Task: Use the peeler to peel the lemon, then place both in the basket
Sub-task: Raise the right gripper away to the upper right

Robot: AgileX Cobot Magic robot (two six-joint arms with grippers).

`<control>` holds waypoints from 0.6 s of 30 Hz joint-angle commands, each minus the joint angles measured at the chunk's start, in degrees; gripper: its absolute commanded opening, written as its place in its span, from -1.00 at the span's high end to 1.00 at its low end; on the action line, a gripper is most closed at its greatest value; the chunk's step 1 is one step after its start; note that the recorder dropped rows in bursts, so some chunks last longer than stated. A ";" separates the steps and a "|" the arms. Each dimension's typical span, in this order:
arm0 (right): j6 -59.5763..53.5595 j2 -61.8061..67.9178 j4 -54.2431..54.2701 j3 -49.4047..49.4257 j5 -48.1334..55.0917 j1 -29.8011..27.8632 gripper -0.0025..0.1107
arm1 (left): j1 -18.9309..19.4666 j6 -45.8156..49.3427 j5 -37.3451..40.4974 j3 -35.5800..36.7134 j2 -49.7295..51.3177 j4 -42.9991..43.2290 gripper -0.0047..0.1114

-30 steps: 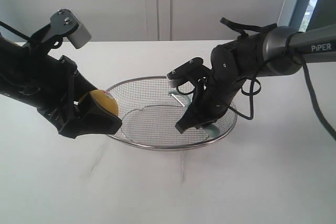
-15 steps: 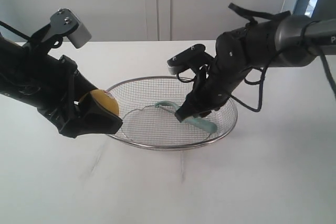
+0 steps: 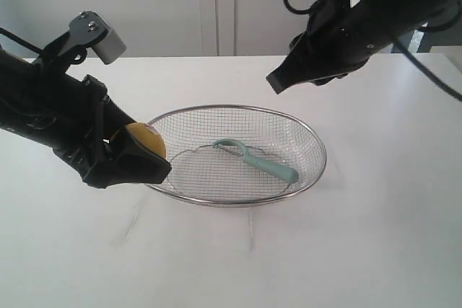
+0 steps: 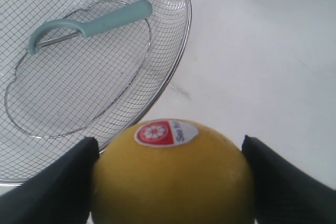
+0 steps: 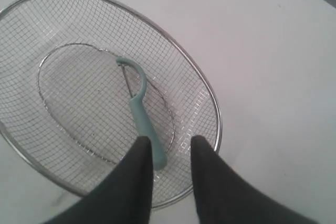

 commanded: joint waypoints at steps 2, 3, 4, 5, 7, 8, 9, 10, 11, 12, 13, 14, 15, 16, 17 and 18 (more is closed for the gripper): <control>0.06 -7.07 0.02 -0.24 9.50 -0.53 0.83 | 0.15 -0.28 0.91 -0.06 -0.21 -1.73 0.92; 0.06 -7.76 0.02 -0.24 10.85 -0.53 0.88 | 0.15 -0.28 0.91 -0.06 -0.21 -1.73 0.92; 0.06 -8.61 0.02 -0.24 12.13 -0.53 0.94 | 0.15 -0.28 0.91 -0.06 -0.21 -1.73 0.92; 0.06 -9.50 0.02 -0.24 13.26 -0.53 0.96 | 0.15 -0.16 0.89 -0.06 -0.21 -1.72 0.92; 0.06 -11.44 0.02 -0.24 14.93 -0.53 0.96 | 0.15 -0.06 0.89 -0.06 -0.21 -1.72 0.92; 0.06 -12.54 0.02 -0.24 15.47 -0.53 0.96 | 0.15 -0.06 0.89 -0.06 -0.21 -1.72 0.92; 0.06 -13.49 0.02 -0.24 15.73 -0.53 0.96 | 0.15 -0.06 0.89 -0.06 -0.21 -1.72 0.92; 0.34 -14.92 -0.29 -0.24 16.18 -0.53 0.96 | 0.15 -0.06 0.89 -0.06 -0.21 -1.72 0.92; 0.82 -15.82 -0.74 -0.24 16.64 -0.53 0.96 | 0.15 -0.06 0.89 -0.06 -0.21 -1.72 0.92; 1.25 -16.73 -1.37 -0.24 17.07 -0.53 0.96 | 0.15 -0.06 0.74 -0.06 -0.21 -1.72 0.92; 1.55 -17.76 -2.13 -0.24 17.71 -0.53 0.96 | 0.15 -0.06 0.74 -0.06 -0.21 -1.72 0.92; 2.13 -18.74 -2.78 -0.24 18.46 -0.53 0.96 | 0.15 -0.06 0.48 -0.06 -0.21 -1.72 0.92; 2.68 -19.63 -3.38 -0.13 18.72 -0.53 0.96 | 0.15 -0.06 0.30 -0.06 -0.21 -1.72 0.92; 3.34 -20.46 -3.50 0.11 18.85 -0.53 0.96 | 0.15 0.05 0.12 -0.06 -0.21 -1.72 0.92; 3.96 -21.35 -3.50 0.48 18.85 -0.53 0.96 | 0.15 0.18 -0.01 -0.06 -0.21 -1.39 0.92; 3.96 -22.24 -3.50 1.11 18.85 -0.53 0.96 | 0.15 0.70 -0.40 -0.06 -0.21 -1.07 0.92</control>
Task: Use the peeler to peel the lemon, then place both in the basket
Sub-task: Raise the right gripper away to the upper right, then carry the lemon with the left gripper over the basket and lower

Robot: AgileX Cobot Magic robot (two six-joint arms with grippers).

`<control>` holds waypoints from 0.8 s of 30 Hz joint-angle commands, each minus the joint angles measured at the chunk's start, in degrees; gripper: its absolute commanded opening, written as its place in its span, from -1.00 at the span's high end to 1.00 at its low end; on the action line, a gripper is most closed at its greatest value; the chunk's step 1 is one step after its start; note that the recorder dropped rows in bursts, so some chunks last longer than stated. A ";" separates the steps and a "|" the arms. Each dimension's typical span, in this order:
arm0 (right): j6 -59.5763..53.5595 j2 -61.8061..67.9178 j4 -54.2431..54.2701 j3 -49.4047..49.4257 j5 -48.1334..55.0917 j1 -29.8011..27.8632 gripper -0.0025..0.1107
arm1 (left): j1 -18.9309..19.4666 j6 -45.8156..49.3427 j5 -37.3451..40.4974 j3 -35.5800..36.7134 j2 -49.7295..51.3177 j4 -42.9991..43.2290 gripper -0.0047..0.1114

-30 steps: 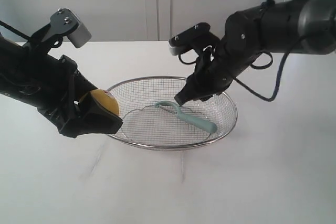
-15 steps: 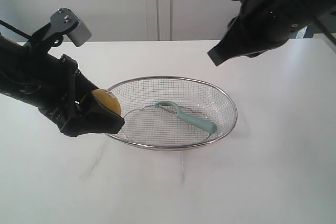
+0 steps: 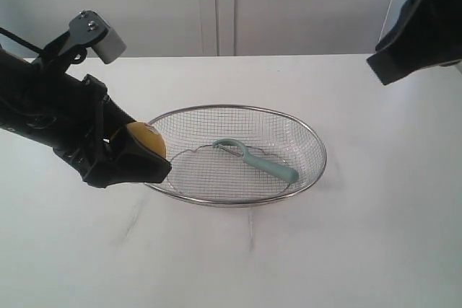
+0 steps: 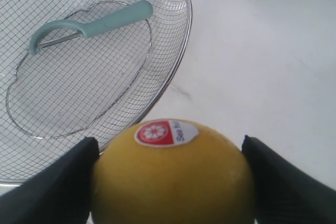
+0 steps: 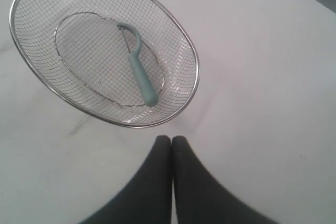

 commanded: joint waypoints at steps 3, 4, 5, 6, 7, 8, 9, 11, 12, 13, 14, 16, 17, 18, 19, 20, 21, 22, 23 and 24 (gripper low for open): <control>1.86 -5.39 -1.00 3.80 -0.02 -0.43 0.96 | 0.15 3.29 -2.78 -0.06 -0.21 -0.61 0.92; 1.86 -5.91 -1.00 4.60 -0.39 -0.43 0.96 | 0.15 3.77 -3.96 -0.06 0.04 -0.61 0.92; 1.86 -6.51 -1.08 5.56 -1.13 -0.43 0.96 | 0.15 4.03 -5.81 -0.06 0.30 -1.00 0.92; 1.98 -7.04 -1.08 6.41 -1.72 -0.43 0.96 | 0.15 4.03 -8.10 -0.06 0.55 -1.88 0.92; 2.13 -7.35 -1.08 6.98 -2.12 -0.43 0.96 | 0.15 4.03 -10.34 -0.06 0.98 -3.04 0.92; 2.26 -7.81 -0.78 7.62 -2.50 -0.43 0.96 | 0.15 4.03 -14.00 -0.06 1.29 -4.39 0.92; 2.78 -8.05 -0.79 8.15 -2.68 -0.43 0.96 | 0.15 4.03 -17.42 -0.06 1.75 -5.31 0.92; 3.26 -8.54 -0.79 9.04 -2.89 -0.43 0.96 | 0.15 4.03 -22.97 -0.18 2.41 -7.01 0.92; 3.26 -8.68 -0.79 9.36 -3.00 -0.43 0.96 | 0.15 4.03 -24.97 -0.49 2.96 -7.69 0.92; 3.26 -8.68 -0.79 9.53 -3.00 -0.43 0.96 | 0.15 4.03 -25.51 -1.10 3.47 -7.79 0.92; 3.26 -8.68 -0.79 9.81 -3.00 -0.43 0.96 | 0.15 4.03 -25.51 -2.06 4.20 -7.79 0.92; 3.37 -8.68 -0.79 9.78 -3.00 -0.43 0.96 | 0.03 4.03 -24.89 -4.15 5.95 -8.09 0.92; 3.37 -8.68 -0.79 9.78 -3.00 -0.43 0.96 | -0.40 4.03 -24.55 -5.32 6.93 -8.22 0.92; 3.37 -8.68 -0.79 9.78 -3.00 -0.43 0.96 | -0.95 4.15 -24.55 -6.42 7.93 -8.22 0.92; 3.37 -8.68 -0.79 9.78 -3.00 -0.43 0.96 | -1.36 4.52 -24.81 -7.30 8.76 -8.09 0.92; 3.37 -8.68 -0.79 9.78 -3.00 -0.43 0.96 | -1.94 5.15 -25.10 -8.32 9.82 -8.09 0.92; 3.37 -8.68 -0.79 9.78 -3.00 -0.43 0.96 | -2.70 6.18 -25.64 -9.35 10.94 -8.09 0.92; 3.36 -8.68 -0.79 9.78 -3.12 -0.43 0.96 | -3.30 6.89 -26.03 -10.13 11.86 -8.09 0.92; 3.36 -8.68 -0.79 9.78 -3.24 -0.43 0.96 | -3.95 7.54 -26.72 -11.08 13.07 -8.09 0.92; 3.36 -8.68 -0.79 9.78 -3.24 -0.43 0.96 | -4.56 7.73 -27.73 -11.95 14.34 -8.09 0.92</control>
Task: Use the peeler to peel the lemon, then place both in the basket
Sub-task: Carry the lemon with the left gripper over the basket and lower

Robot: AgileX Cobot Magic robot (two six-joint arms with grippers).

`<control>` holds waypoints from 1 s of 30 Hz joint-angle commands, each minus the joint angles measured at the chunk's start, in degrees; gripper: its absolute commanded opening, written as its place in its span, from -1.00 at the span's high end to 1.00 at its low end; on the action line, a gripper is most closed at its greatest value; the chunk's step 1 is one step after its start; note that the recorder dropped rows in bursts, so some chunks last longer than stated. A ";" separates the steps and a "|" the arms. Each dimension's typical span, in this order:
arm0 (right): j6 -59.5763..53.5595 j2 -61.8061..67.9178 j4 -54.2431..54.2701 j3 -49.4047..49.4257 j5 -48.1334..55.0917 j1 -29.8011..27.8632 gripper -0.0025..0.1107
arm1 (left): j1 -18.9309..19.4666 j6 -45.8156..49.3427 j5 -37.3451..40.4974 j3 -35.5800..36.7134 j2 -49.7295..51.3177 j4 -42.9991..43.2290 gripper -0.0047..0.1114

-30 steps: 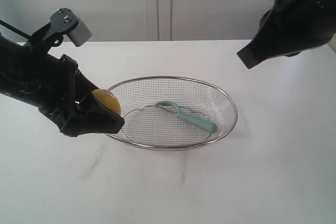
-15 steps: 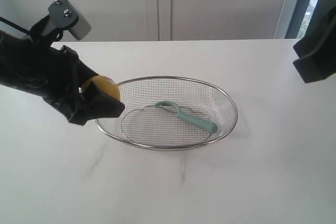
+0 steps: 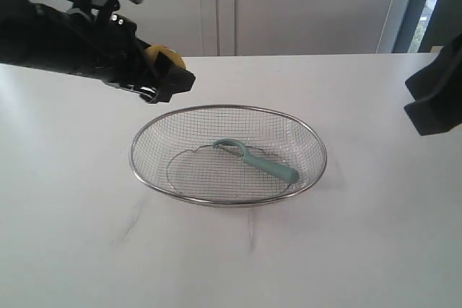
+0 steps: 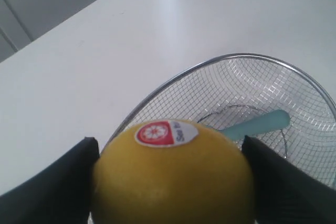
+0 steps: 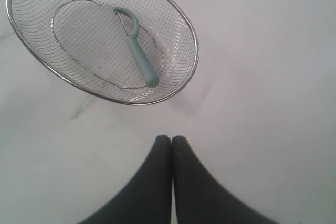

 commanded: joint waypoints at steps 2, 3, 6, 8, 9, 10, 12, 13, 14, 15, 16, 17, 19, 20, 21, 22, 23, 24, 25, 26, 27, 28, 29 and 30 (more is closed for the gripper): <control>0.40 -0.44 -0.28 0.19 -0.79 -0.30 0.96 | -3.41 2.04 -4.11 -4.51 5.90 -1.44 0.92; 0.40 -0.44 -0.28 0.19 -0.79 -0.30 0.96 | -3.75 2.04 -5.28 -5.05 7.16 -1.44 0.92; 0.40 -0.44 -0.28 0.19 -0.98 -0.30 0.96 | -4.32 2.04 -6.90 -5.96 10.42 -1.44 0.92; 0.40 -0.44 -0.28 0.19 -0.98 -0.30 0.96 | -4.32 2.04 -6.90 -6.23 12.34 -1.44 0.92; 0.40 -0.44 -0.28 0.19 -0.98 -0.30 0.96 | -4.32 2.04 -6.90 -6.23 13.34 -1.44 0.92; 0.40 -0.44 -0.28 0.19 -0.98 -0.30 0.96 | -4.32 2.04 -6.90 -6.23 14.41 -1.44 0.92; 0.40 -0.44 -0.28 0.19 -0.98 -0.30 0.96 | -4.32 2.04 -6.90 -6.23 16.23 -1.44 0.92; 0.40 -0.44 -0.28 0.19 -0.98 -0.30 0.96 | -4.32 2.04 -6.90 -6.23 17.23 -1.44 0.92; 0.40 -0.44 -0.28 0.19 -1.04 -0.30 0.96 | -4.32 2.04 -6.75 -6.23 18.20 -1.44 0.92; 0.40 -0.44 -0.28 0.19 -1.14 -0.30 0.96 | -4.32 2.04 -6.61 -6.23 19.12 -1.44 0.92; 0.40 -0.44 -0.38 0.19 -1.06 -0.30 0.96 | -4.32 2.04 -6.45 -6.23 20.00 -1.44 0.92; 0.40 -0.44 -0.38 0.19 -1.17 -0.30 0.96 | -4.32 2.04 -6.45 -6.23 20.72 -1.44 0.92; 0.40 -0.44 -0.38 0.19 -1.17 -0.30 0.96 | -4.32 2.04 -6.31 -6.23 22.36 -1.44 0.92; 0.40 -0.44 -0.38 0.19 -1.17 -0.30 0.96 | -4.32 2.04 -6.31 -6.23 22.92 -1.44 0.92; 0.40 -0.44 -0.38 0.19 -1.26 -0.30 0.96 | -4.32 2.04 -6.22 -6.23 23.73 -1.44 0.92; 0.40 -0.44 -0.38 0.19 -1.41 -0.30 0.96 | -4.32 2.04 -6.22 -6.23 24.28 -1.44 0.92; 0.40 -0.44 -0.38 0.19 -1.55 -0.30 0.96 | -4.32 2.04 -6.22 -6.23 24.77 -1.44 0.92; 0.40 -0.44 -0.38 0.19 -1.84 -0.30 0.96 | -4.32 2.04 -5.85 -6.23 25.25 -1.44 0.92; 0.40 -0.44 -0.38 0.36 -2.13 -0.30 0.96 | -4.32 2.04 -5.46 -6.23 25.50 -1.44 0.92; 0.40 -0.44 -0.38 0.67 -2.70 -0.30 0.96 | -4.32 2.04 -5.01 -6.23 25.93 -1.44 0.92; 0.40 -0.44 -0.38 1.27 -3.25 -0.30 0.96 | -4.32 2.04 -4.86 -6.23 26.32 -1.44 0.92; 0.40 -0.44 -0.38 1.79 -3.68 -0.30 0.96 | -4.32 2.04 -4.88 -6.23 26.59 -1.44 0.92; 0.40 -0.44 -0.38 2.30 -4.22 -0.30 0.96 | -4.32 2.04 -4.55 -6.23 26.91 -1.44 0.92; 0.40 -0.44 -0.38 2.64 -4.53 -0.30 0.96 | -4.32 2.04 -4.51 -6.23 27.14 -1.44 0.92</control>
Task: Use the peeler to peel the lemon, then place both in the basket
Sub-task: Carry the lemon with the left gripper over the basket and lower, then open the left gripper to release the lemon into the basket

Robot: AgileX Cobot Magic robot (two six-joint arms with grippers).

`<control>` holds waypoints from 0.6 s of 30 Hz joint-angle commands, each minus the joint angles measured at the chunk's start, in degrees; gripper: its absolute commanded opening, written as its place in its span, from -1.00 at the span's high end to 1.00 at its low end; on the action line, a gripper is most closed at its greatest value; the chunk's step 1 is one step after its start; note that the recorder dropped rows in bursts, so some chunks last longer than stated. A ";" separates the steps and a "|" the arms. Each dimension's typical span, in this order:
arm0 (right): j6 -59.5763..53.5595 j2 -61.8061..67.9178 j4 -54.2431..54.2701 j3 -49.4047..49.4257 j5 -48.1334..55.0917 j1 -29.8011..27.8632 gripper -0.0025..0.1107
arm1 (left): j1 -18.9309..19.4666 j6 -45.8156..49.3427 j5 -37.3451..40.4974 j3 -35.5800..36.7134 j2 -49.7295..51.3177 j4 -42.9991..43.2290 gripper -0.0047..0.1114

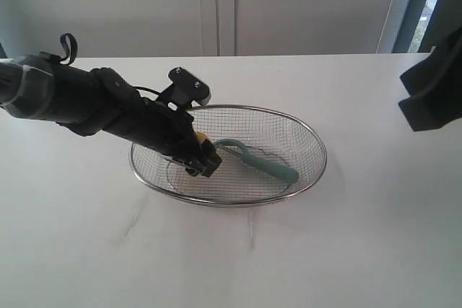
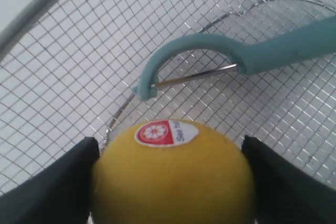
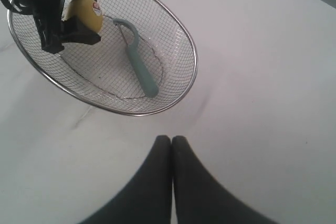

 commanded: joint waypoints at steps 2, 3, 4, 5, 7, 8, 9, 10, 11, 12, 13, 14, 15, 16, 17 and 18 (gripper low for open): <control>0.29 -0.31 -0.38 1.98 -2.72 -0.14 0.96 | -0.33 -0.01 1.97 -0.43 0.88 -1.19 0.83; 0.29 -0.31 -0.38 1.98 -2.72 -0.14 0.96 | -0.33 -0.01 2.08 -0.43 0.96 -1.19 0.74; 0.29 -0.31 -0.38 1.98 -2.72 -0.14 0.96 | -0.33 -0.01 2.08 -0.43 0.96 -1.19 0.64; 0.29 -0.31 -0.38 1.98 -2.72 -0.14 0.96 | -0.33 -0.01 2.08 -0.43 0.96 -1.19 0.49; 0.29 -0.31 -0.38 1.98 -2.72 -0.14 0.96 | -0.33 -0.01 2.08 -0.43 0.96 -1.19 0.09; 0.29 -0.31 -0.38 1.98 -2.72 -0.14 0.96 | -0.33 -0.01 2.08 -0.43 0.96 -1.19 -0.15; 0.29 -0.31 -0.38 2.01 -2.83 -0.17 0.96 | -0.33 -0.01 2.08 -0.43 0.96 -1.19 -0.39; 0.29 -0.31 -0.38 2.01 -2.83 -0.17 0.96 | -0.33 -0.13 1.95 -0.43 0.96 -1.19 -0.59; 0.29 -0.31 -0.38 2.01 -2.83 -0.17 0.96 | -0.33 -0.13 1.86 -0.43 0.96 -1.19 -0.73; 0.29 -0.31 -0.38 2.01 -2.83 -0.17 0.96 | -0.33 -0.13 1.86 -0.43 0.96 -1.19 -0.86; 0.29 -0.31 -0.38 2.01 -2.83 -0.17 0.96 | -0.33 -0.22 1.86 -0.43 0.96 -1.19 -0.89; 0.29 -0.31 -0.38 2.01 -2.83 -0.17 0.96 | -0.33 -0.22 1.86 -0.43 0.96 -1.19 -0.89; 0.29 -0.31 -0.38 2.01 -2.83 -0.17 0.96 | -0.33 -0.22 1.86 -0.43 0.96 -1.19 -0.89; 0.29 -0.31 -0.38 2.01 -2.83 -0.17 0.96 | -0.33 -0.22 1.86 -0.43 0.96 -1.19 -0.89; 0.29 -0.31 -0.38 2.01 -2.83 -0.17 0.96 | -0.33 -0.22 1.86 -0.43 0.96 -1.19 -0.89; 0.29 -0.31 -0.38 2.01 -2.83 -0.17 0.96 | -0.33 -0.22 1.86 -0.43 0.85 -1.19 -0.89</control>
